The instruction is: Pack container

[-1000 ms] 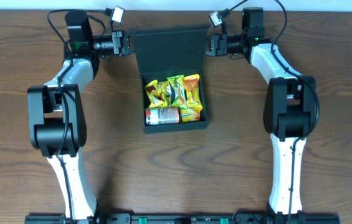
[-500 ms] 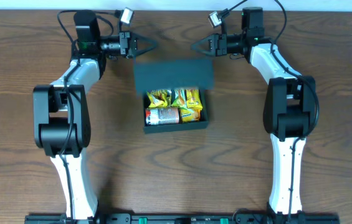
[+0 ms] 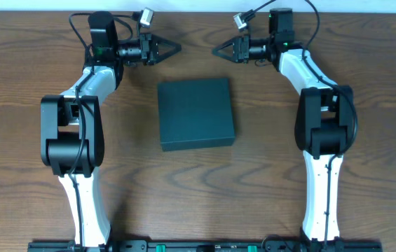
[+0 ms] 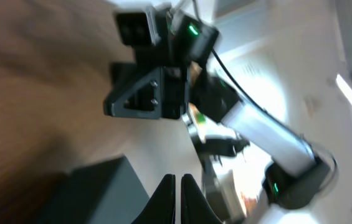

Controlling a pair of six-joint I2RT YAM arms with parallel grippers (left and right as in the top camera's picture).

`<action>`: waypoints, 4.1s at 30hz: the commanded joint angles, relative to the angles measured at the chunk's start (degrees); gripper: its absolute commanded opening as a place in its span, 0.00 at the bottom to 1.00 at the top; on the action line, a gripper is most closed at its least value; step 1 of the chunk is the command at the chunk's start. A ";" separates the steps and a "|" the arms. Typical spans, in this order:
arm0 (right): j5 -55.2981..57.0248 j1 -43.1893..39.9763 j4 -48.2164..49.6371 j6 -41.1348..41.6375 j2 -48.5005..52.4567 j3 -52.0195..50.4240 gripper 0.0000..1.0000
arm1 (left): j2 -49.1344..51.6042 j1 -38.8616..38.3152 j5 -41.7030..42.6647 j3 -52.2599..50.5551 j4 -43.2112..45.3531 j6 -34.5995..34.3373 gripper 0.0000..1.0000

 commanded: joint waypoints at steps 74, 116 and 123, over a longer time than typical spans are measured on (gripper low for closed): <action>53.00 -2.69 -54.99 -30.88 -64.26 -0.57 0.99 | -89.55 -8.57 -83.34 11.61 -111.73 56.41 0.95; 48.94 -2.64 -58.71 -22.95 -64.17 -1.01 0.99 | -115.01 8.09 -88.96 -46.10 -74.95 49.57 0.95; 48.96 -2.82 -58.71 -22.95 -64.17 -1.01 0.99 | -120.37 11.80 -80.37 -63.87 -63.80 47.39 0.95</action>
